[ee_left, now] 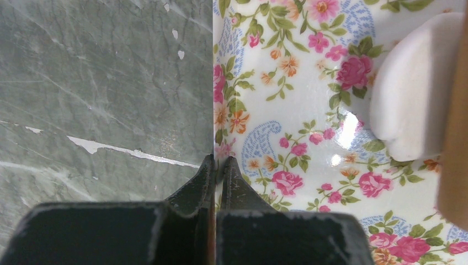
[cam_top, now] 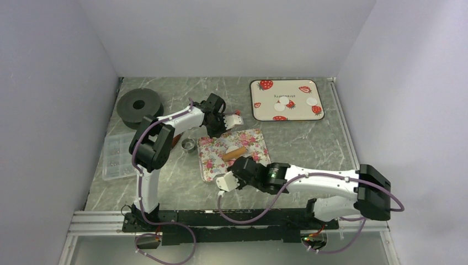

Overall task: Roll out the dumpling wrappers from the dough
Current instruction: Flatten out the dough on the work surface.

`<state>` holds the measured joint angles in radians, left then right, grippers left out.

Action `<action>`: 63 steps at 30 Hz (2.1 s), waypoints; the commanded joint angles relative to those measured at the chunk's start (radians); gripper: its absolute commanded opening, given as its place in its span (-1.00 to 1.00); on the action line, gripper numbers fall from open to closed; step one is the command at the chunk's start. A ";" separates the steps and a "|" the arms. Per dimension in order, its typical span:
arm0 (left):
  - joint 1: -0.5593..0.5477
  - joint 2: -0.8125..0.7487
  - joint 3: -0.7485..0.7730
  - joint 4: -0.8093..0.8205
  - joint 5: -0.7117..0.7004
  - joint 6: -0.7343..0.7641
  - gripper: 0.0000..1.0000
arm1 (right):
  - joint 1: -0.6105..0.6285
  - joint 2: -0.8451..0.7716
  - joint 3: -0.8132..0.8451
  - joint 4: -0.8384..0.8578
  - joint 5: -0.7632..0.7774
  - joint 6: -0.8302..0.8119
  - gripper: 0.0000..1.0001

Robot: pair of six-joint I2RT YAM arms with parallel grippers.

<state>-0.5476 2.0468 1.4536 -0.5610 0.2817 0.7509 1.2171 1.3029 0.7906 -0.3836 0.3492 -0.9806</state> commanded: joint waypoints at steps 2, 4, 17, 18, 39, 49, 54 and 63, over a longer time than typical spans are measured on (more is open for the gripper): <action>-0.035 0.111 -0.064 -0.112 -0.006 0.021 -1.00 | 0.001 -0.039 -0.041 -0.210 -0.072 0.082 -1.00; -0.038 0.106 -0.070 -0.106 -0.009 0.023 -1.00 | -0.017 -0.012 -0.016 -0.179 -0.089 0.055 -1.00; -0.046 0.109 -0.069 -0.107 -0.019 0.026 -1.00 | -0.004 -0.030 -0.040 -0.240 -0.082 0.082 -1.00; -0.046 0.113 -0.068 -0.108 -0.018 0.025 -1.00 | 0.001 -0.045 -0.049 -0.248 -0.080 0.091 -1.00; -0.048 0.108 -0.075 -0.103 -0.025 0.030 -1.00 | 0.001 -0.037 -0.063 -0.243 -0.089 0.104 -1.00; -0.047 0.108 -0.076 -0.106 -0.027 0.028 -1.00 | -0.084 0.120 0.032 -0.084 -0.094 -0.022 -1.00; -0.048 0.107 -0.076 -0.103 -0.027 0.031 -1.00 | -0.048 0.049 -0.033 -0.172 -0.069 0.050 -1.00; -0.048 0.117 -0.074 -0.103 -0.028 0.031 -1.00 | -0.024 -0.012 -0.065 -0.178 -0.051 0.077 -1.00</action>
<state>-0.5610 2.0460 1.4536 -0.5617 0.2520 0.7586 1.2285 1.2282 0.7559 -0.4339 0.3405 -0.9337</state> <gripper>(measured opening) 0.026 0.375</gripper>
